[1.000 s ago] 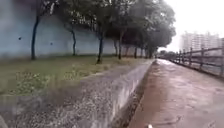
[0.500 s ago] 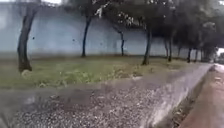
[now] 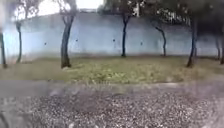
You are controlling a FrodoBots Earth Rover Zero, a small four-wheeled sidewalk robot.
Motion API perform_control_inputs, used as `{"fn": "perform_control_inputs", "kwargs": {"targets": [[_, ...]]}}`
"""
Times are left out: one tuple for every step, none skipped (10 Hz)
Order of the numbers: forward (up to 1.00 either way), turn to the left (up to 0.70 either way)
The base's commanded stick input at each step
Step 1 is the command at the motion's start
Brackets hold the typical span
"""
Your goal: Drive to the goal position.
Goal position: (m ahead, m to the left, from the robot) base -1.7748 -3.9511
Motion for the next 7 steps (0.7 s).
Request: {"fn": "perform_control_inputs", "kwargs": {"targets": [[0.49,0.02],[-0.64,0.02],[-0.85,0.02],[-0.85,0.02],[-0.85,0.02],[-0.85,0.02],[-0.85,0.02]]}}
